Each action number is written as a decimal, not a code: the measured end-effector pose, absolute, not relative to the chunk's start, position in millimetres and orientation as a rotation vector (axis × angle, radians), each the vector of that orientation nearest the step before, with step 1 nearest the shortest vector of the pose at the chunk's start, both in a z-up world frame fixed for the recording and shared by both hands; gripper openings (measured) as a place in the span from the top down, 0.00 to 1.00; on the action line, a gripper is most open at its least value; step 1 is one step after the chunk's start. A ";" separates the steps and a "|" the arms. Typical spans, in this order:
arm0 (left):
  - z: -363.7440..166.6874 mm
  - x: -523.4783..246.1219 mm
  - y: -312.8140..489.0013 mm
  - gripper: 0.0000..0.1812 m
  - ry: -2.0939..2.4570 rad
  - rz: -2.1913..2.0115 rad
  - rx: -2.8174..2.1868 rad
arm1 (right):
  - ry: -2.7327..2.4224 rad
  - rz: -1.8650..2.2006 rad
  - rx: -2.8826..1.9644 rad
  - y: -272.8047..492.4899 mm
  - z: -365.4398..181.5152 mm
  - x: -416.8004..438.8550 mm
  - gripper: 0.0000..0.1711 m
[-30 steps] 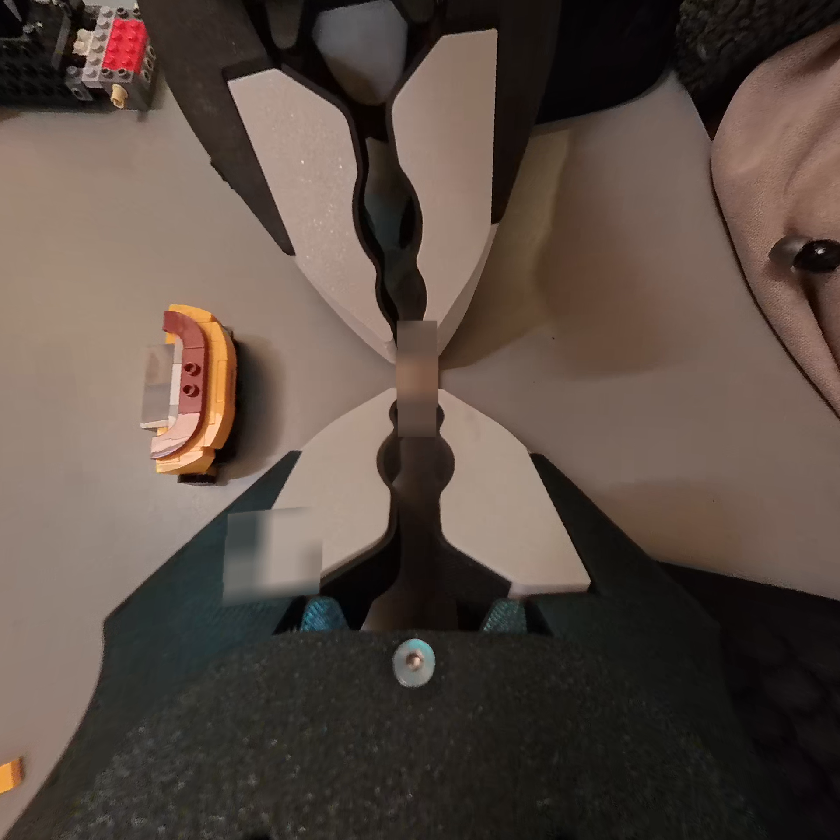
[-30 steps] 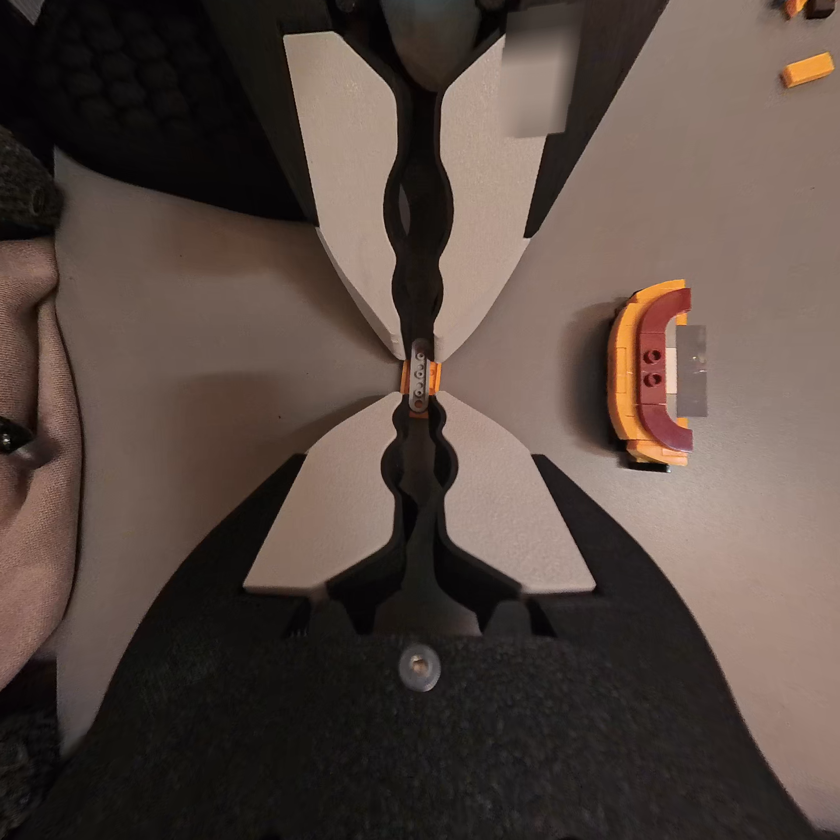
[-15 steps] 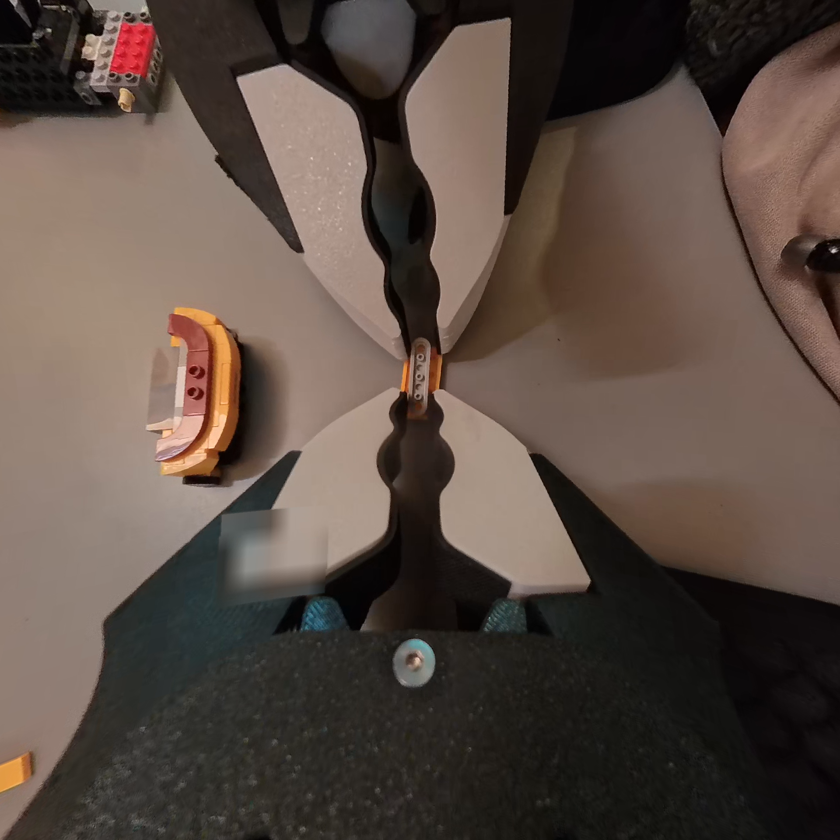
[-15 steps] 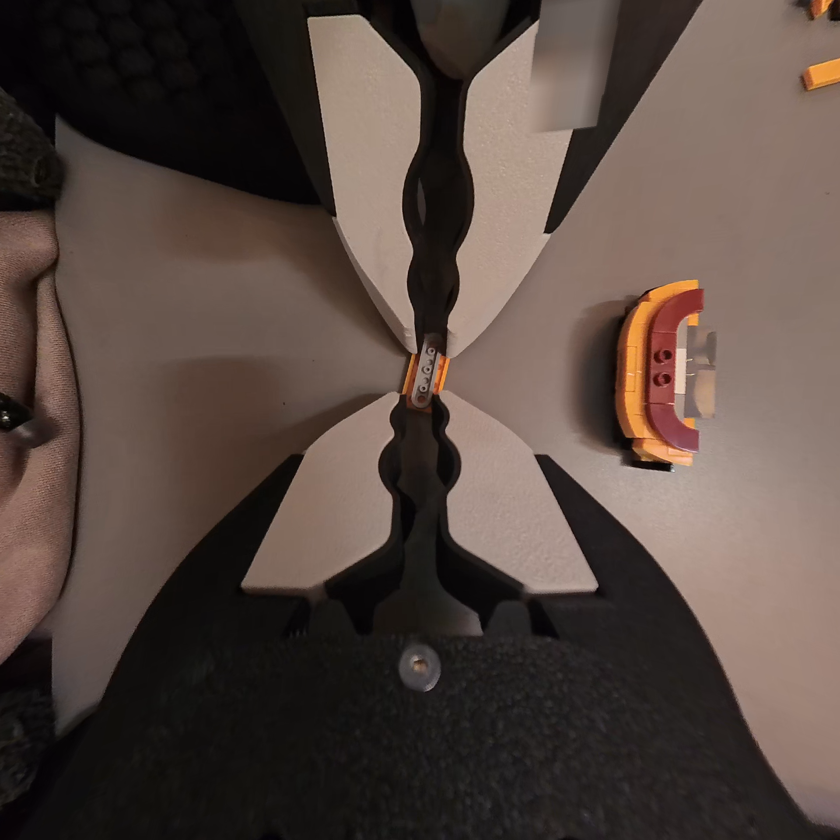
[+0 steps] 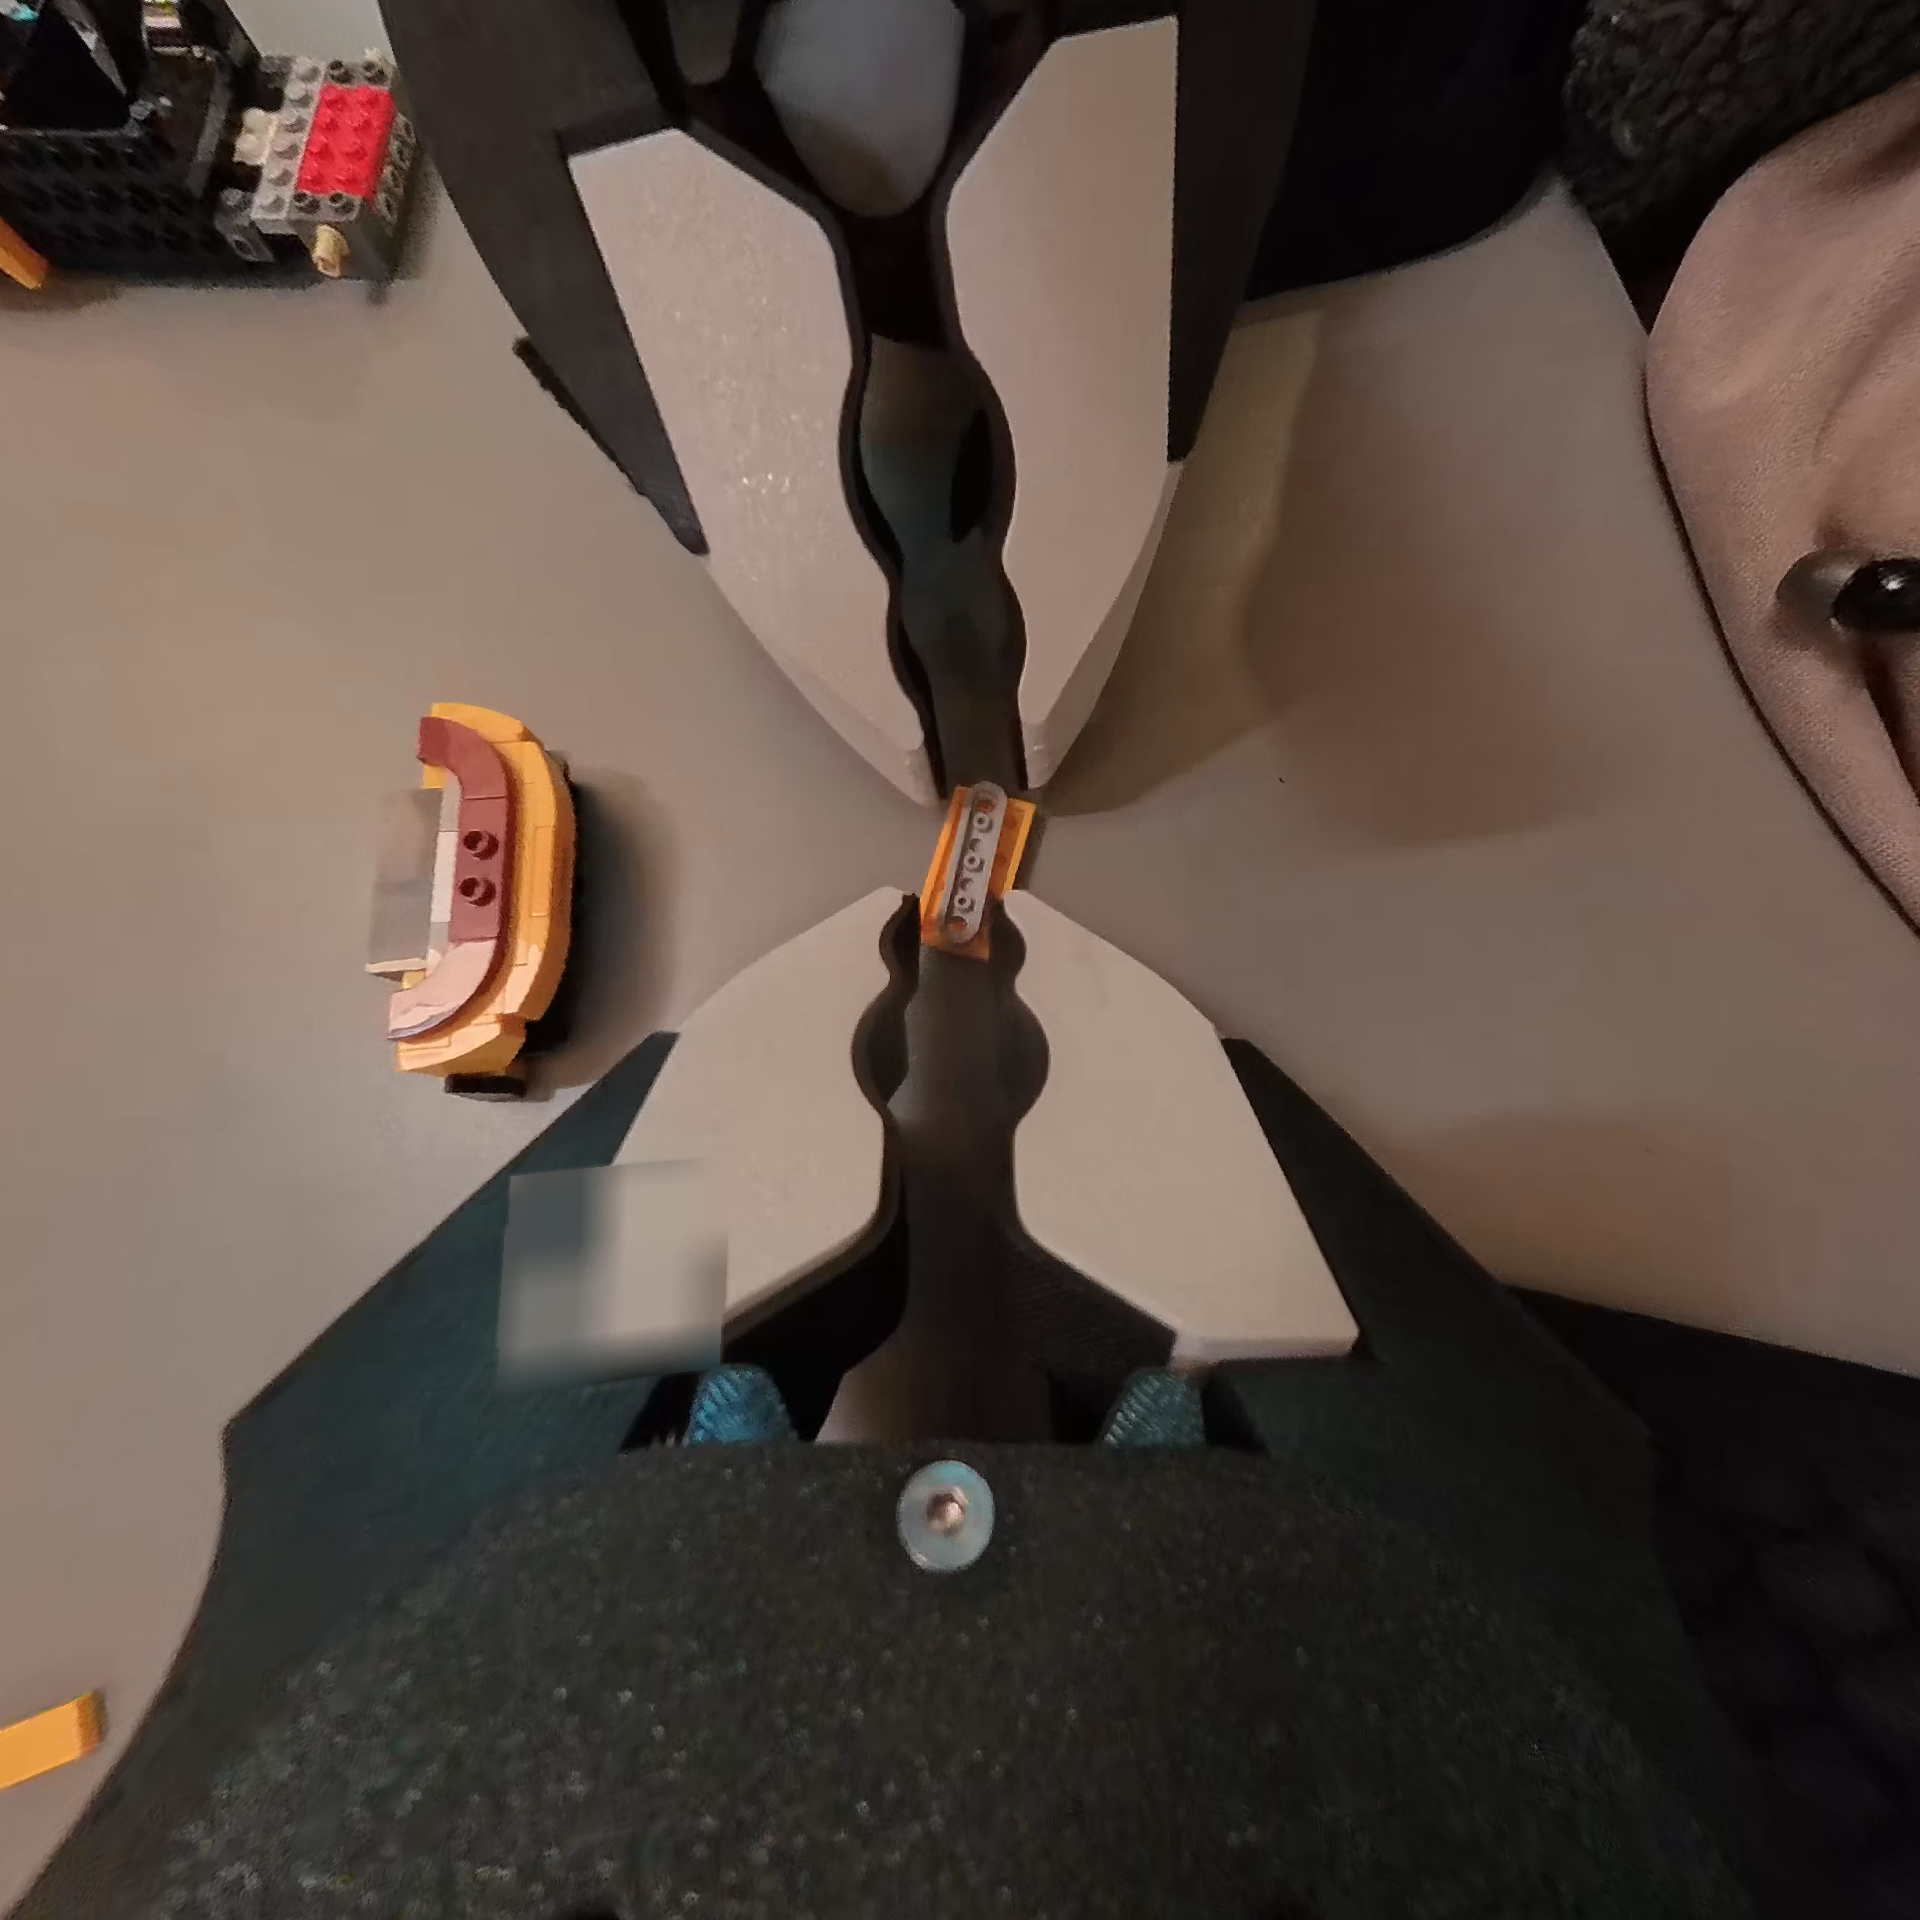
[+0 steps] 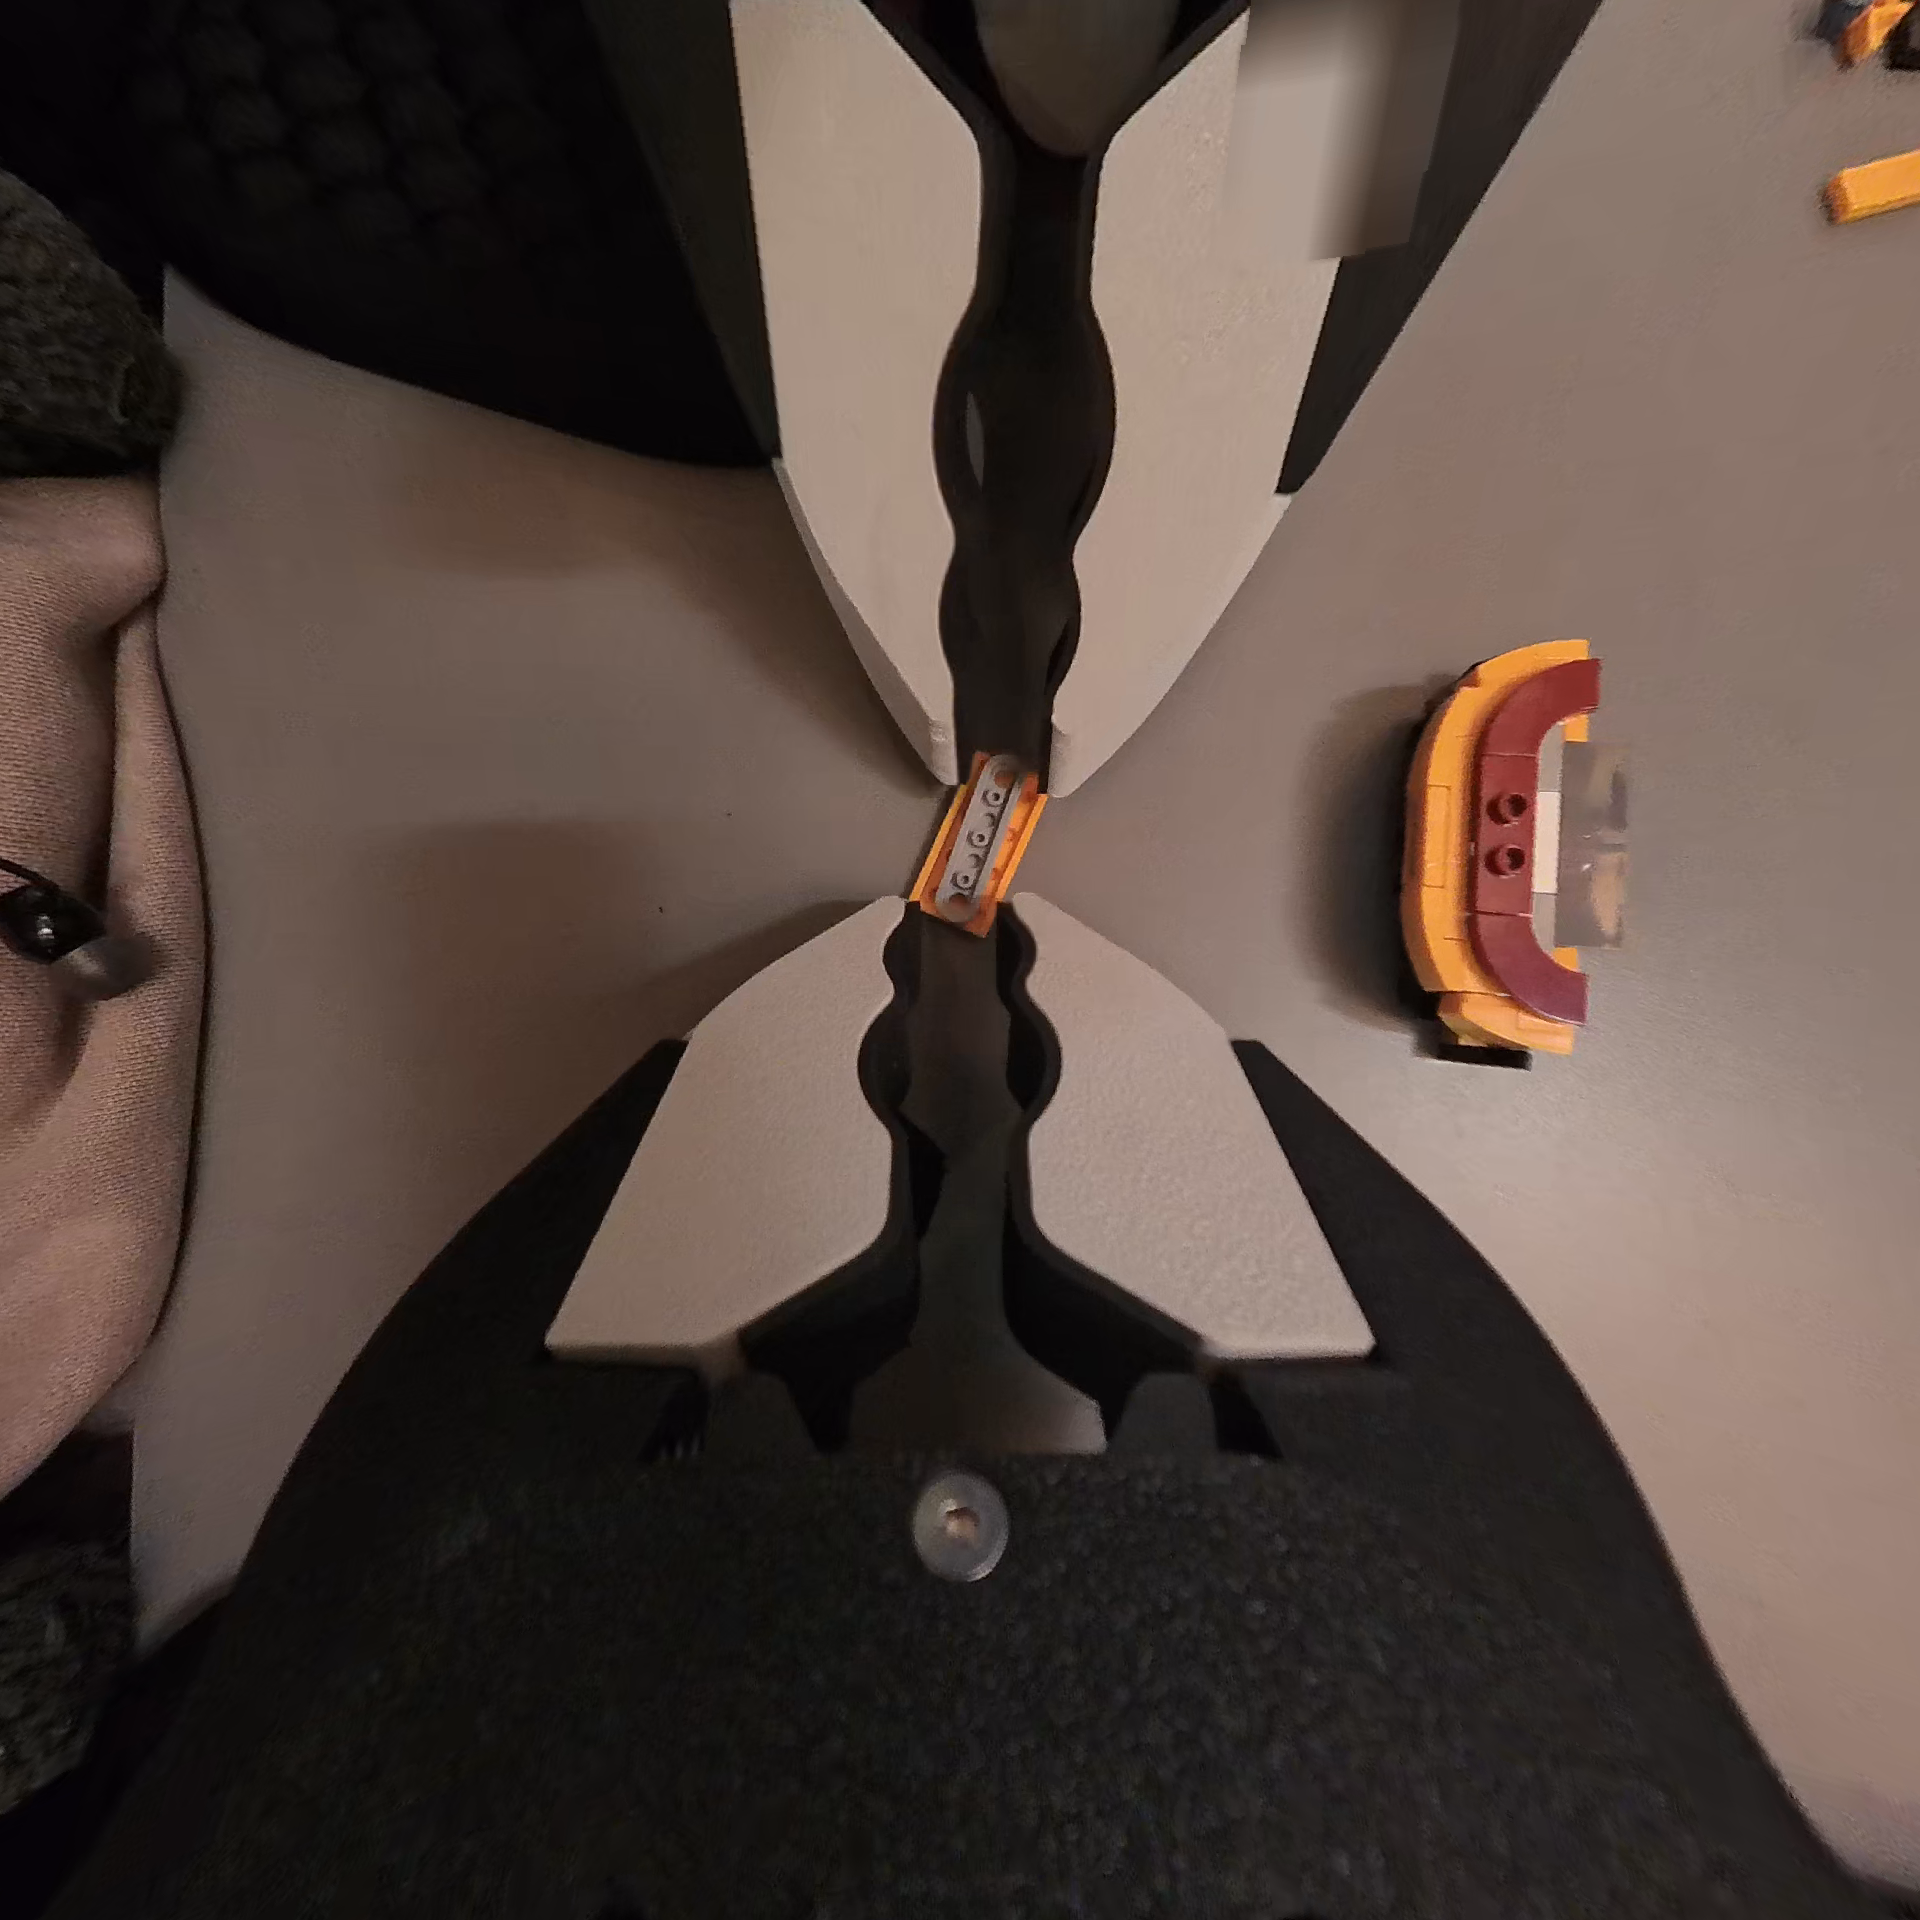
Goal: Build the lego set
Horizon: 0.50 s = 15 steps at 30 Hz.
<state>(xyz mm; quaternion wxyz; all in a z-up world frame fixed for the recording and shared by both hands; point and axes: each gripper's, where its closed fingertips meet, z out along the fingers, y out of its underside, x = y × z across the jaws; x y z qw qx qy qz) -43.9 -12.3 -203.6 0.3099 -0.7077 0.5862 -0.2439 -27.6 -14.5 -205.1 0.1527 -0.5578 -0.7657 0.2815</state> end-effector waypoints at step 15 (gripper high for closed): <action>-212.8 -42.2 -12.7 0.91 1.580 -0.602 -1.886 | -2.203 0.737 -1.609 -13.5 -212.2 -29.5 0.90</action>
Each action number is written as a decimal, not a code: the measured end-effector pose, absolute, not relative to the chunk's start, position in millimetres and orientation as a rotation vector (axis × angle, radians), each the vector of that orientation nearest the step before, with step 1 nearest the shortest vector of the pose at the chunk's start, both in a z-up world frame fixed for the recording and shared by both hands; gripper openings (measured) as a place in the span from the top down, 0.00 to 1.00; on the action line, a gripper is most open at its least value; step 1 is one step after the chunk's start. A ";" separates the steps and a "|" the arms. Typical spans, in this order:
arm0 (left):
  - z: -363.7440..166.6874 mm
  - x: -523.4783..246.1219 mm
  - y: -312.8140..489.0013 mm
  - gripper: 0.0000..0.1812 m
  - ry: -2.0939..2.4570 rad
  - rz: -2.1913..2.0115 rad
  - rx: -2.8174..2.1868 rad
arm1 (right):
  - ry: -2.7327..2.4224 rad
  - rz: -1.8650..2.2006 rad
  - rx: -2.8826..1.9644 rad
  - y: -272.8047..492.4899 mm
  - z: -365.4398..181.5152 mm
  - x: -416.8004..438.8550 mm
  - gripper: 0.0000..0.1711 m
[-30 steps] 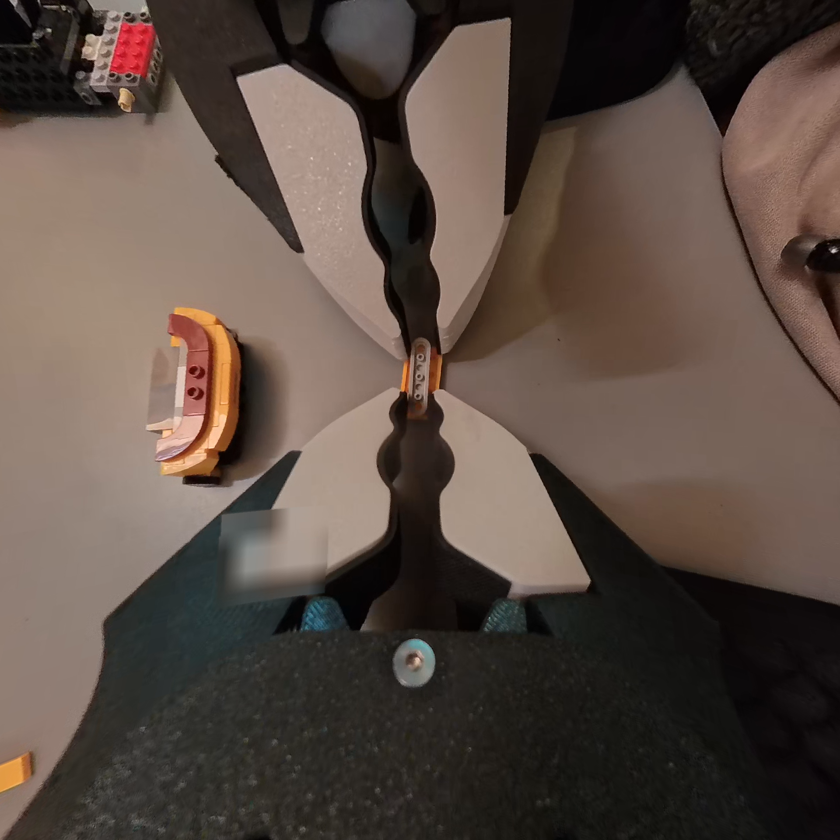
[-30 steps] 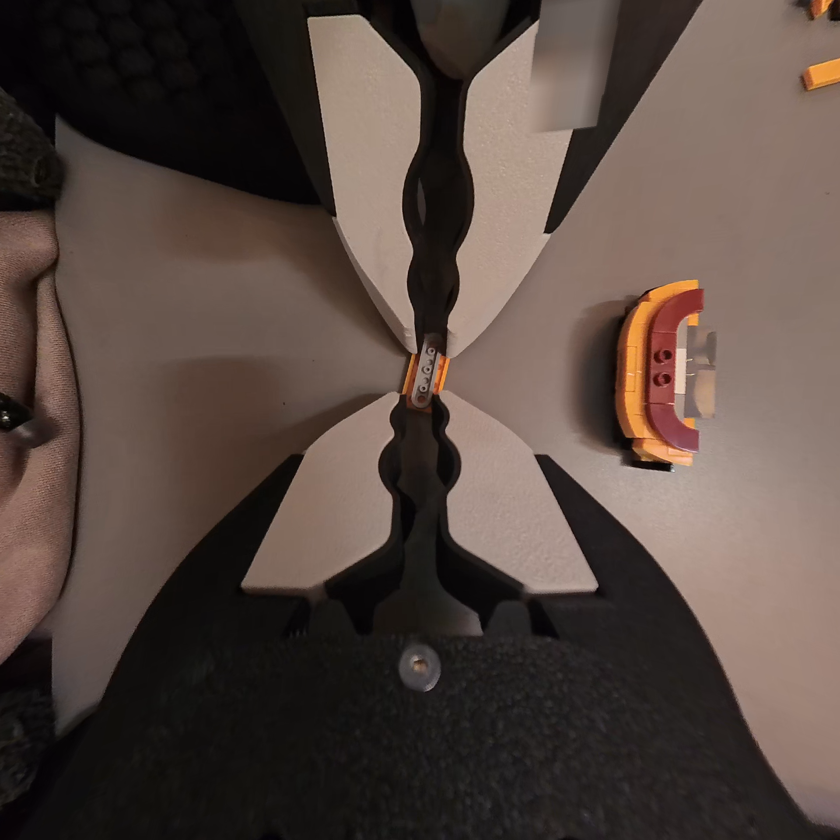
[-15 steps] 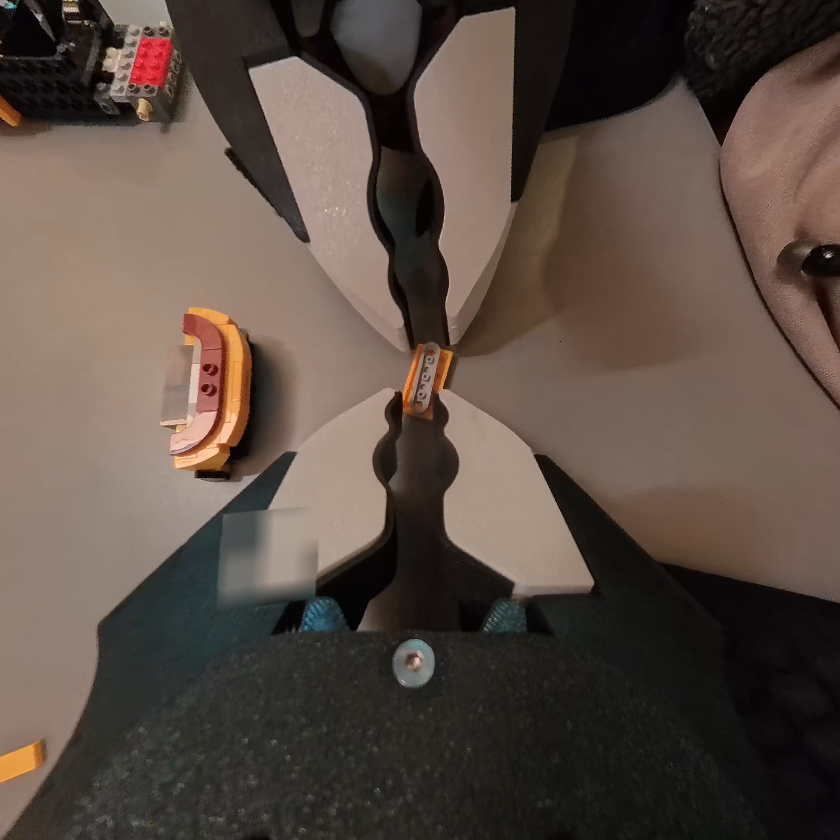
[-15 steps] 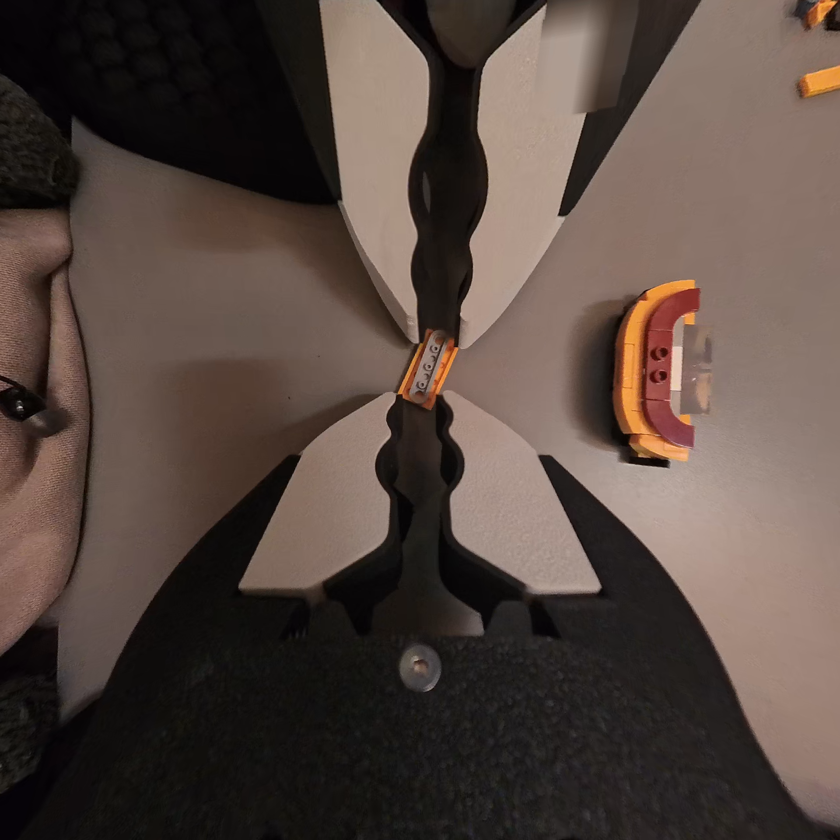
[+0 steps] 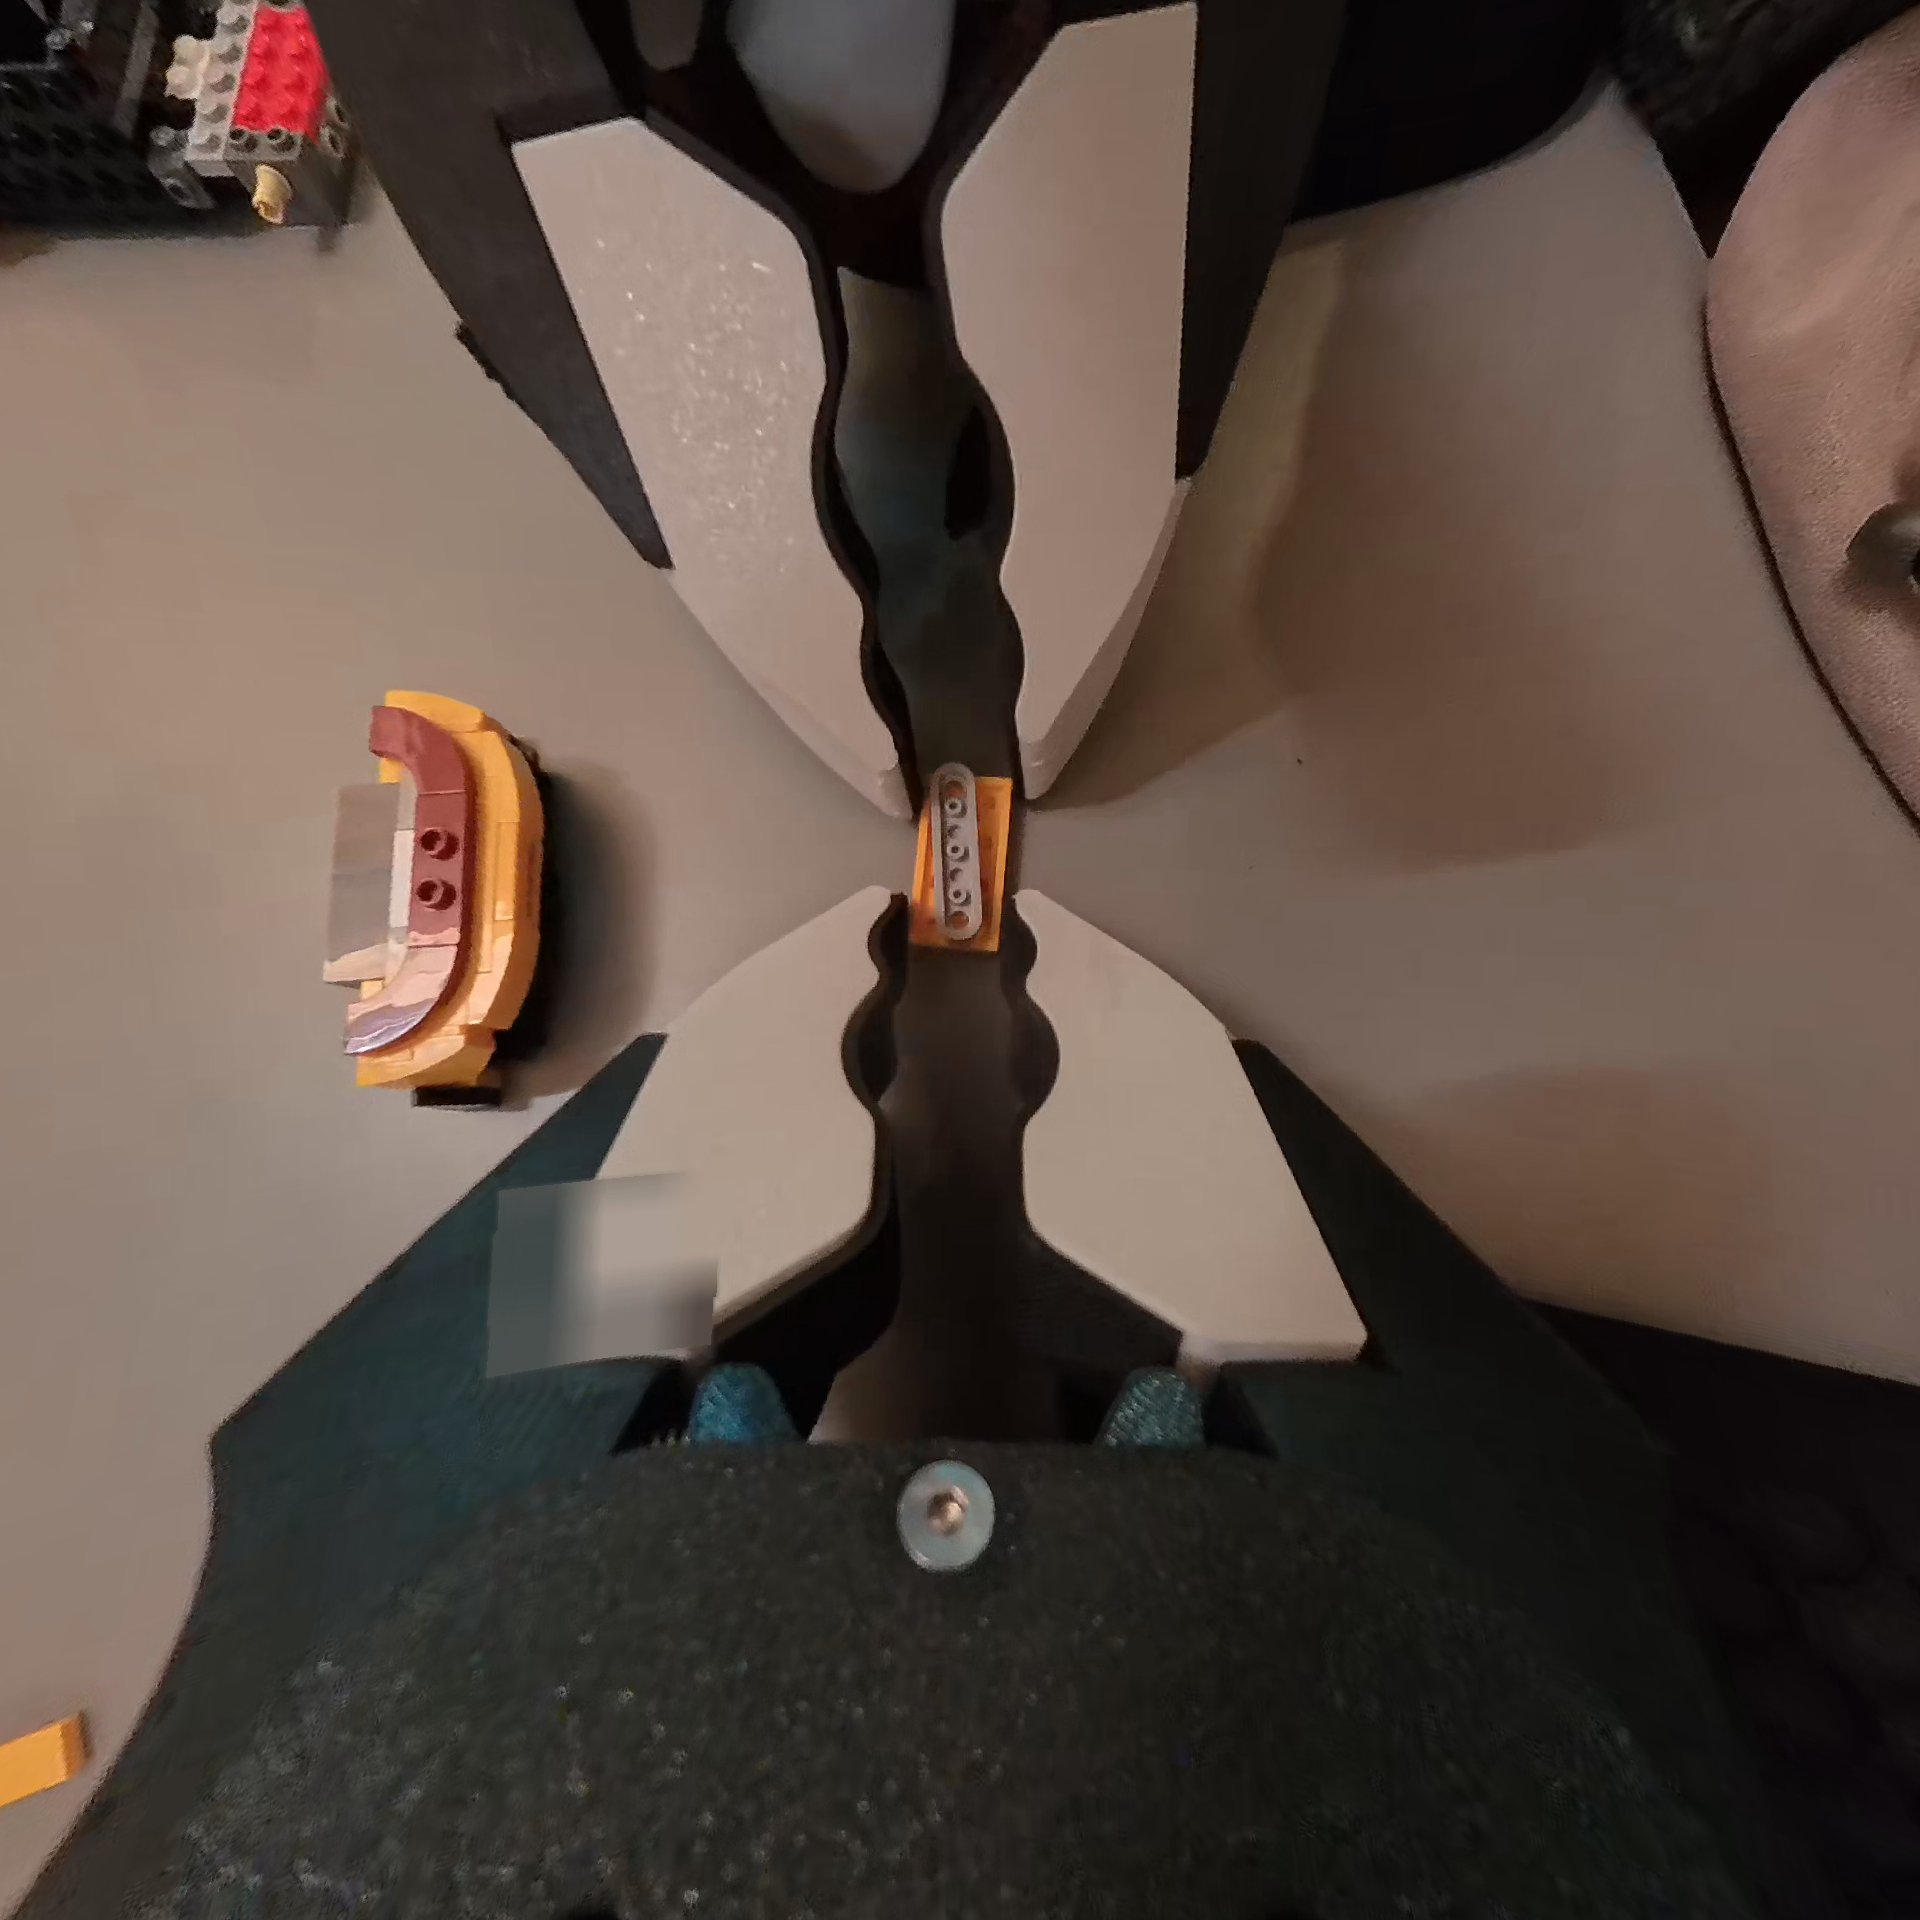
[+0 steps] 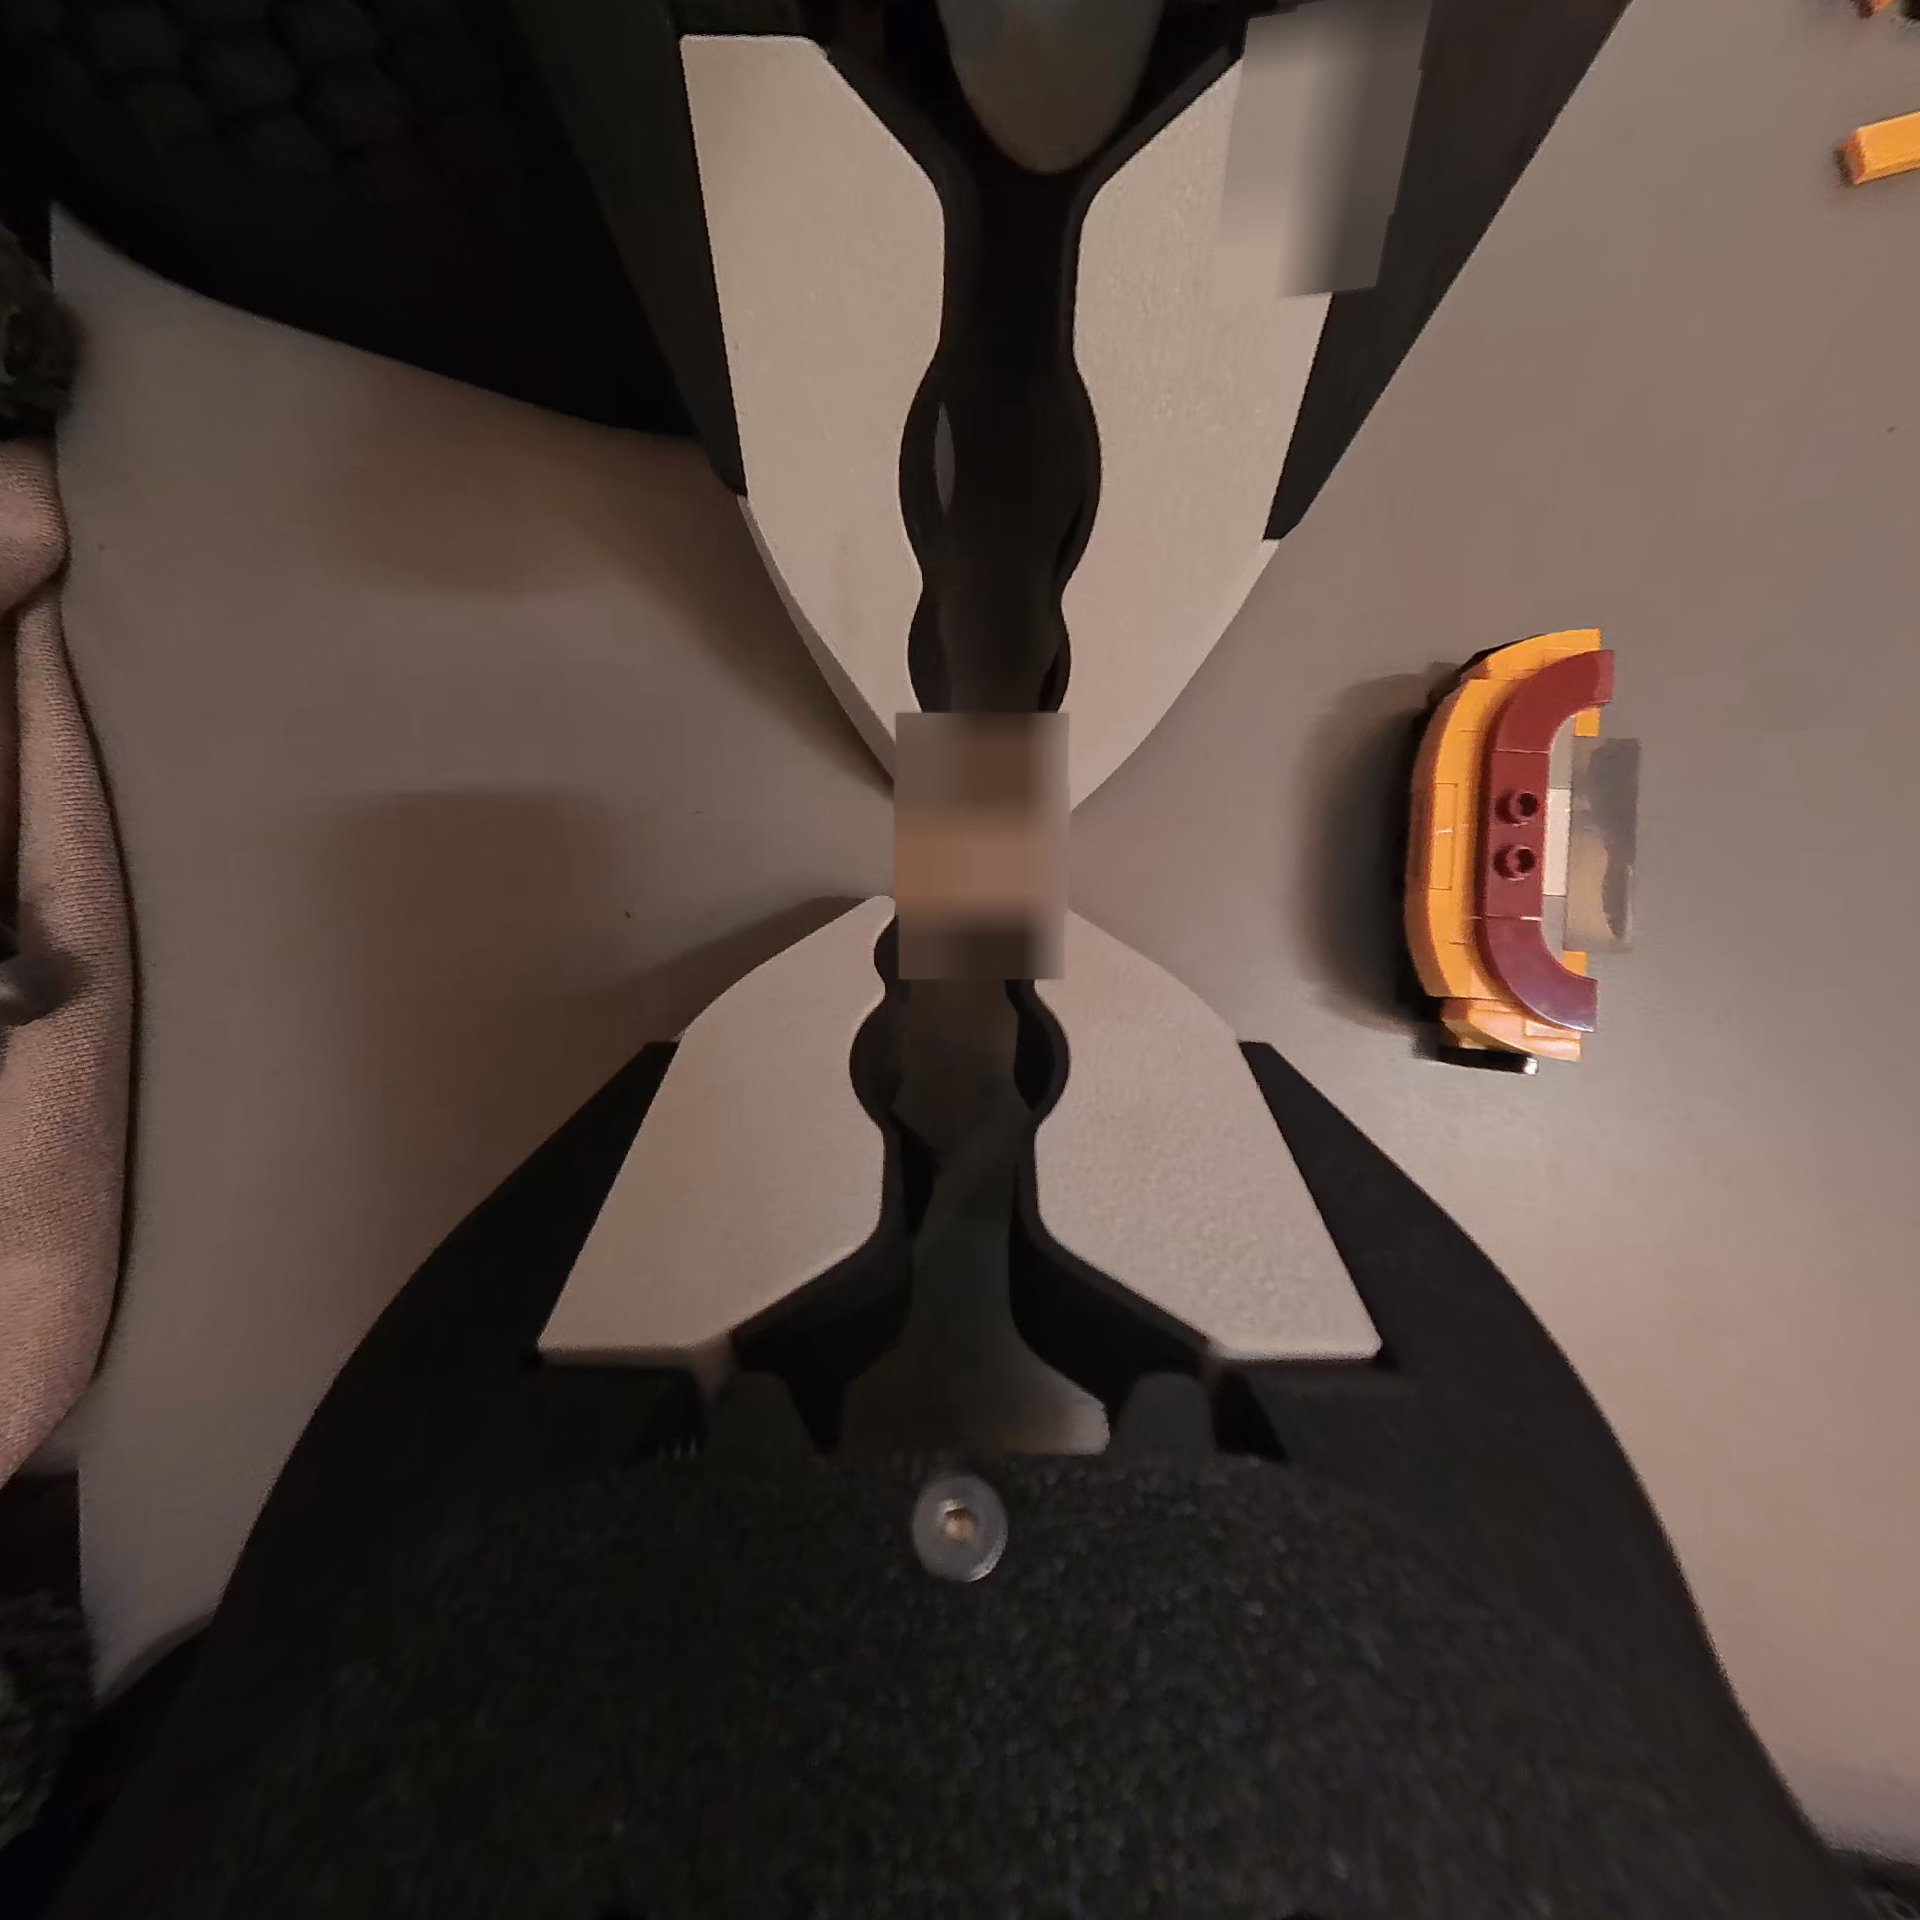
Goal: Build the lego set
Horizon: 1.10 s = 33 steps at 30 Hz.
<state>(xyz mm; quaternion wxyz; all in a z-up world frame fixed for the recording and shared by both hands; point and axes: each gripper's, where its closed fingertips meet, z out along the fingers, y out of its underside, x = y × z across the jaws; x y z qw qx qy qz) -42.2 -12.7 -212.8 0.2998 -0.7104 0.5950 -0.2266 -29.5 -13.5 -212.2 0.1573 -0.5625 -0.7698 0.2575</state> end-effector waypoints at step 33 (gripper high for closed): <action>-59.5 -122.7 155.1 1.00 0.204 -0.252 -1.539 | -0.767 0.537 -1.279 332.6 9.1 -25.0 1.00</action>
